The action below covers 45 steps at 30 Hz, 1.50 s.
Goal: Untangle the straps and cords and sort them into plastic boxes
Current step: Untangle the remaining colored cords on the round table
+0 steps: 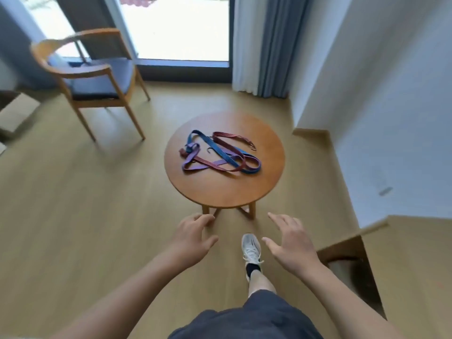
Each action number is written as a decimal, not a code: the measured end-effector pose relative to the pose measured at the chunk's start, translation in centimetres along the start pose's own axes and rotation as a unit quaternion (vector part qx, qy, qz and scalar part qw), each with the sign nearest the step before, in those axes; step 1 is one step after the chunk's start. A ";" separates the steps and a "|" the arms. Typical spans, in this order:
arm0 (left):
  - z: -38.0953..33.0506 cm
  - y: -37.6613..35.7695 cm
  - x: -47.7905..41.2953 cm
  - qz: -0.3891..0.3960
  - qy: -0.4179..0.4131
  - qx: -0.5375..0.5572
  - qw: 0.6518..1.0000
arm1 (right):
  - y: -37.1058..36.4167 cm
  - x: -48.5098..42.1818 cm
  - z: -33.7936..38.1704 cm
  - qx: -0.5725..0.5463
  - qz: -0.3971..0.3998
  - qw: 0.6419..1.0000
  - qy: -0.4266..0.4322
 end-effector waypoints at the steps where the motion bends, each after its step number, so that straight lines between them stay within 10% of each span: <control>1: 0.5 0.3 -1.0 -0.009 0.013 0.003 1.000 | -0.3 -2.3 0.2 0.005 0.011 1.000 0.012; 23: 0.1 2.5 -22.1 0.021 0.253 0.067 0.965 | -9.9 -37.9 0.4 0.141 0.372 0.914 0.079; 32: 1.9 4.1 -26.5 0.015 0.232 0.139 0.963 | -6.1 -40.1 6.7 -0.068 0.152 0.977 0.132; 45: 3.0 17.3 -35.7 -0.042 -0.009 0.253 0.967 | 11.3 -38.7 21.8 -0.372 0.031 0.918 0.137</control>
Point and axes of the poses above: each hand's wrist, its own x-axis away from the middle knuckle, its own y-axis out of the back of the hand, z = x × y, the point moved 2 cm from there along -x, towards the middle knuckle, and after that the axes turned 4 degrees about -y, right-handed, at the moved point
